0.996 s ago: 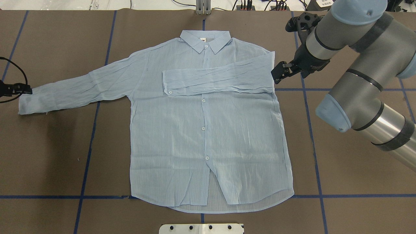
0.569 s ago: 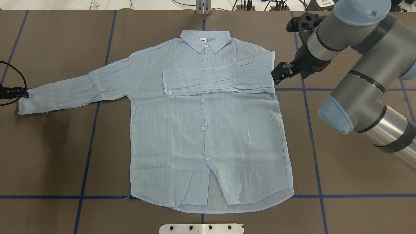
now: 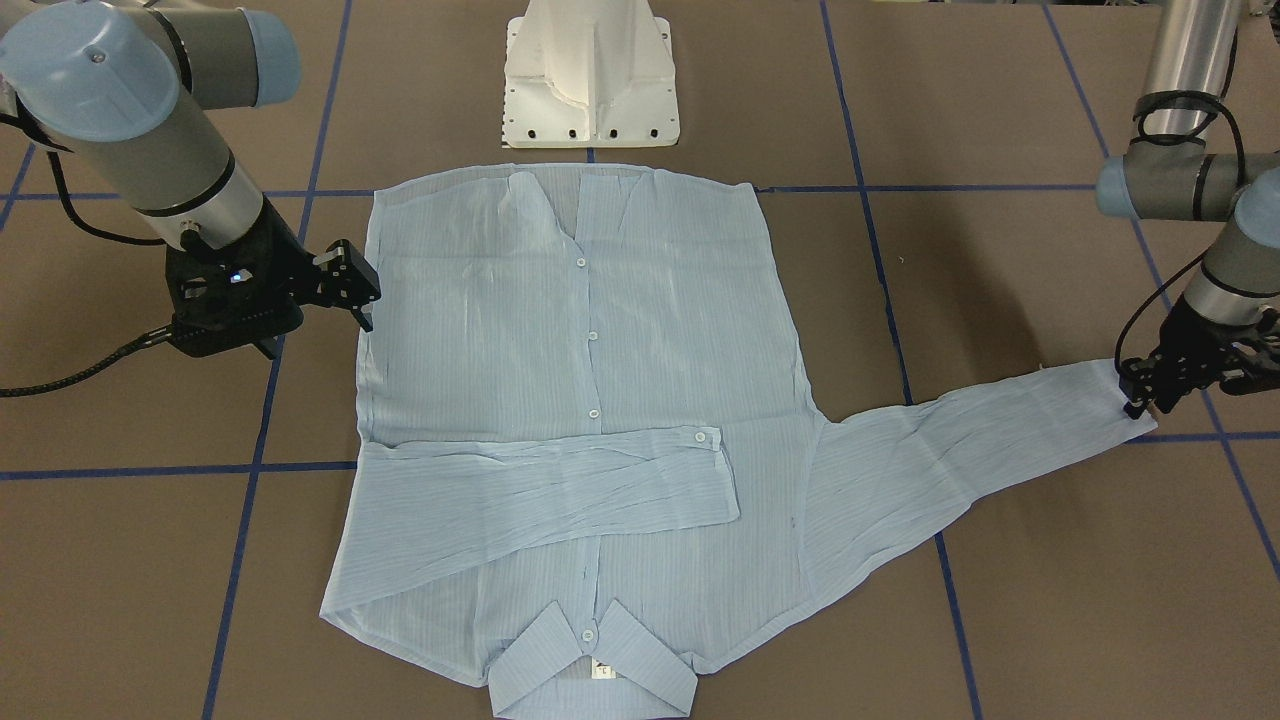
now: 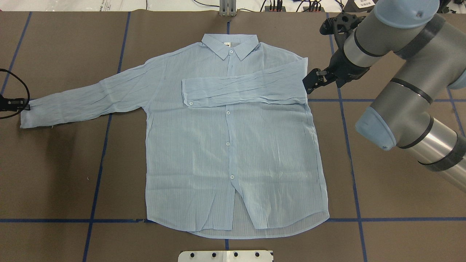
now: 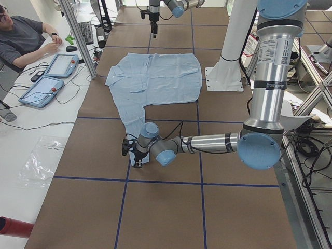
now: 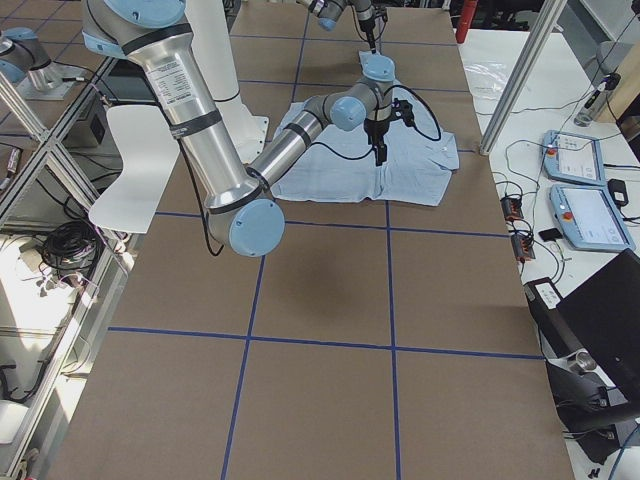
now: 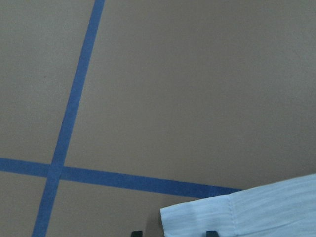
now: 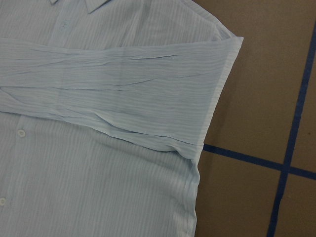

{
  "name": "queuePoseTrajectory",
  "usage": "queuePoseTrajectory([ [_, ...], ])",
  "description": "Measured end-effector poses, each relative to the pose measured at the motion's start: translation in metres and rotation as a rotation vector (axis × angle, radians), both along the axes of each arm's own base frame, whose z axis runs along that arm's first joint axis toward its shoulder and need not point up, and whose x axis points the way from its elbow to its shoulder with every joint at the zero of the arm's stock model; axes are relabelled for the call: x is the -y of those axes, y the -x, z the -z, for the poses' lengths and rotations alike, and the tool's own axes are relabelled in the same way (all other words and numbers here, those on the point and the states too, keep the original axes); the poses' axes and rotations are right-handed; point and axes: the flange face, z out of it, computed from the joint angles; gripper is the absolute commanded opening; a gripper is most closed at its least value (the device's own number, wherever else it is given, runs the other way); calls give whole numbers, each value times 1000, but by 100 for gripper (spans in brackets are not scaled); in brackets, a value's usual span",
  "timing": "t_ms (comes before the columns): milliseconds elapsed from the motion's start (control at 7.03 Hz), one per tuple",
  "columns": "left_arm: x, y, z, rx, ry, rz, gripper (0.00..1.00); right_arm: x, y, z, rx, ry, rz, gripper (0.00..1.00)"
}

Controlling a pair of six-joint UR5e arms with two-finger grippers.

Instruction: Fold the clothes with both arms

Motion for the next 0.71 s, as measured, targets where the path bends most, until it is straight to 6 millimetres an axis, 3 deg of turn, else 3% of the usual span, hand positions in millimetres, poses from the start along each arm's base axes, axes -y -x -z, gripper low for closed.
queuePoseTrajectory([
  [285, 2, -1, 3, -2, -4, 0, 15, 0, 1, -1, -2, 1, -1, 100],
  [427, 2, -1, 3, -3, -4, 0, 28, 0, 1, -2, -4, 2, -1, 100],
  [569, 2, -1, 4, -3, -5, 0, 50, 0, 1, -2, -4, 2, -1, 100],
  [711, 2, -1, 3, -2, -5, 0, 63, 0, 1, -1, -3, 2, -1, 100],
])
